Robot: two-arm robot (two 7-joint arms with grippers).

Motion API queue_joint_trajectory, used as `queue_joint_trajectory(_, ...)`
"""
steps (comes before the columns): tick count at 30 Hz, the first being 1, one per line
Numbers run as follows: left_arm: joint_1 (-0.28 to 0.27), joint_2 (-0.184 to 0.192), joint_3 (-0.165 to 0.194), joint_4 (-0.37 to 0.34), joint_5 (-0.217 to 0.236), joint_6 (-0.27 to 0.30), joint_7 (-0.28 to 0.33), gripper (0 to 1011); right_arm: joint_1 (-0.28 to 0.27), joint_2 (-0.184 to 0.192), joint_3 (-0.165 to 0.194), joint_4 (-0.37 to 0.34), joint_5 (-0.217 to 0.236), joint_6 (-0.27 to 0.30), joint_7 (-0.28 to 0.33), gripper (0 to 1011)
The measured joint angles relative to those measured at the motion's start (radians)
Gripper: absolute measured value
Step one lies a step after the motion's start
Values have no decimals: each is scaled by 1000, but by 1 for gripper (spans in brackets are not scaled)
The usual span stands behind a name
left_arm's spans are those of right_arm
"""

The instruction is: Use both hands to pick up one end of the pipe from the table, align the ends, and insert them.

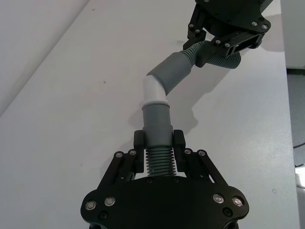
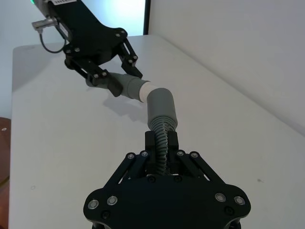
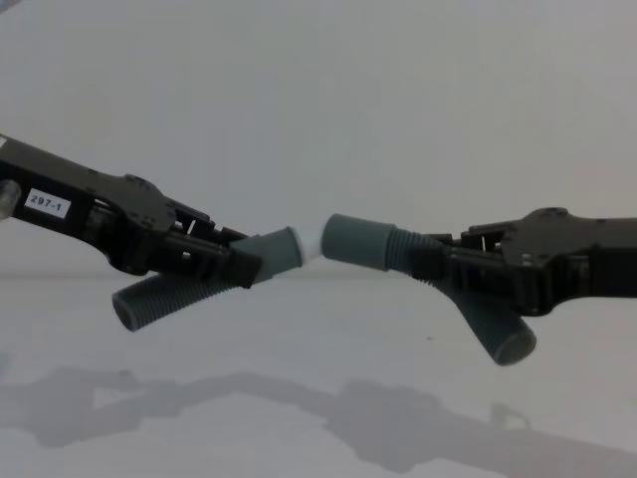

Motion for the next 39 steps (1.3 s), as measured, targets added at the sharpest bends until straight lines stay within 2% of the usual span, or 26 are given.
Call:
queue_joint_trajectory(16, -25, 9, 22, 13, -6, -15, -33, 347, 26, 18, -21, 25, 15, -45, 54, 145)
queue_joint_trajectory(39, -55, 44, 55, 11, -9, -39, -88, 347, 53, 33, -47, 40, 26, -58, 80, 145)
